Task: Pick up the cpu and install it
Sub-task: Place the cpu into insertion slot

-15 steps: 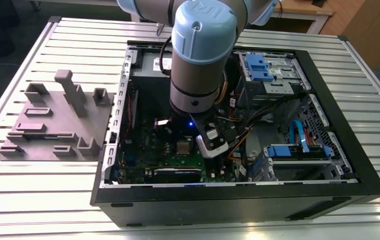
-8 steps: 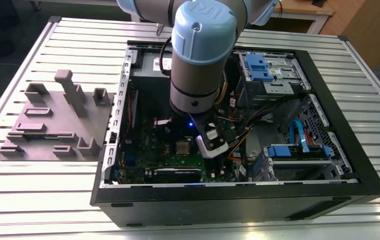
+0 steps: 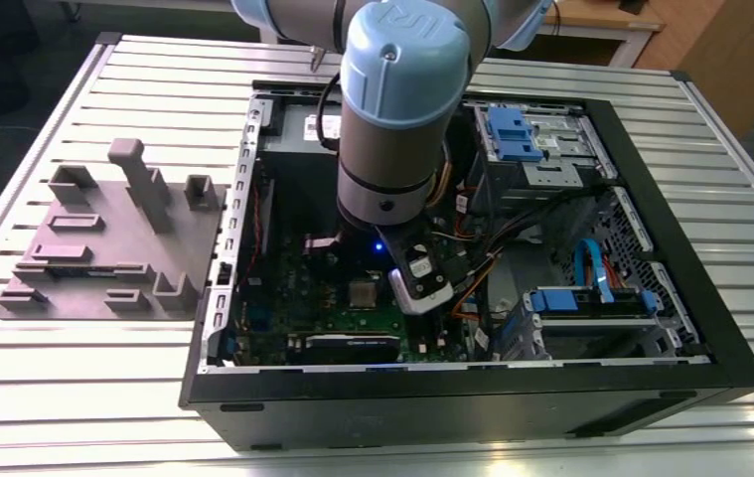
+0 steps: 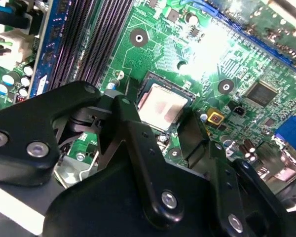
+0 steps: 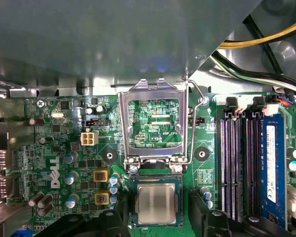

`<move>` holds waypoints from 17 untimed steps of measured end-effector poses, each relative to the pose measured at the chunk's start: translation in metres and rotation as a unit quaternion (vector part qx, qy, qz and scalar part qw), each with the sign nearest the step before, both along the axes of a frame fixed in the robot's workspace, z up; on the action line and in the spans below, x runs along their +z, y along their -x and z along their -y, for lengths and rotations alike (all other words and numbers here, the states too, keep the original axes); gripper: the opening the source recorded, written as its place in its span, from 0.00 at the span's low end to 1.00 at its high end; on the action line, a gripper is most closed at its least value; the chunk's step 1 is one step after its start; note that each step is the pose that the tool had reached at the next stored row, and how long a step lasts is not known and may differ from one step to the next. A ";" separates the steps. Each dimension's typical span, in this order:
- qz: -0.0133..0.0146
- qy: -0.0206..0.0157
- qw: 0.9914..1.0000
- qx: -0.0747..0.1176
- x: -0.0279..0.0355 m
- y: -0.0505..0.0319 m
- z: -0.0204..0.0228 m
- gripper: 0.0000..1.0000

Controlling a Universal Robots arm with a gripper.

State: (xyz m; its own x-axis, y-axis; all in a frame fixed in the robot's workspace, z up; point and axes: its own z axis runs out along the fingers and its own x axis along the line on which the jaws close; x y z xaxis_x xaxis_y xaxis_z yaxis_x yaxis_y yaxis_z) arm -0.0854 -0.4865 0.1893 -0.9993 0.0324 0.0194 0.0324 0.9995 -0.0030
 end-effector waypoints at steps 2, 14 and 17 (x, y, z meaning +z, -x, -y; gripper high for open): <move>0.000 0.000 1.000 0.000 0.0035 0.0001 0.0000 0.59; -0.003 0.000 1.000 0.000 0.0208 0.0000 -0.0001 0.27; -0.003 0.000 1.000 0.000 0.0209 0.0000 0.0000 0.16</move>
State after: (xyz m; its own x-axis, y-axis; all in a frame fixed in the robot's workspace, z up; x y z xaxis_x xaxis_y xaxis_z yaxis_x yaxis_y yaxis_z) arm -0.0854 -0.4865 0.2102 -0.9992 0.0325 0.0245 0.0324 0.9995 -0.0028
